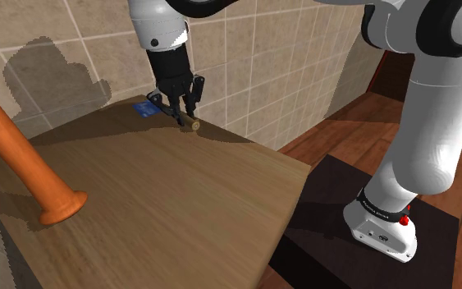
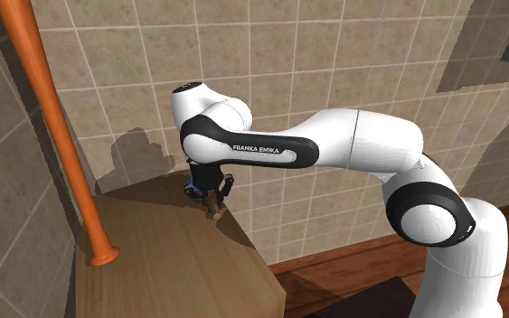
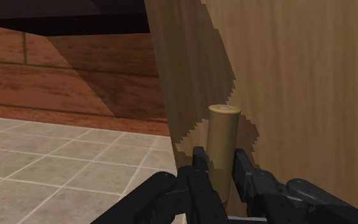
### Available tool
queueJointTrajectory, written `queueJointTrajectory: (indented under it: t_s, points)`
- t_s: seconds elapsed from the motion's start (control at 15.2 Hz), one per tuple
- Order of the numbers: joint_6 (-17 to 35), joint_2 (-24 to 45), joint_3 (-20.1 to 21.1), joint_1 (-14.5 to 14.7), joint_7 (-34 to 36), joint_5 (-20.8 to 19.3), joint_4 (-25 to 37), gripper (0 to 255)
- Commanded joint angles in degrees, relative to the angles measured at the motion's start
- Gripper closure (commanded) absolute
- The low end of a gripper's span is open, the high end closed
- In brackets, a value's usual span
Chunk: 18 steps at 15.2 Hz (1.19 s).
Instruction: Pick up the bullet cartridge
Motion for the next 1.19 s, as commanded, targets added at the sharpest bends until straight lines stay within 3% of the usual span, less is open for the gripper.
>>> queueJointTrajectory:
  t_s: [0.0, 0.99, 1.12]
  points:
    - [-0.2, 0.3, 0.0, 0.1, 0.0, -0.1, 0.3, 255]
    - [-15.4, 6.7, 0.0, 5.7, 1.0, -4.2, 21.2, 255]
    - [-15.6, 6.8, -0.1, 5.8, 1.0, -4.2, 21.5, 255]
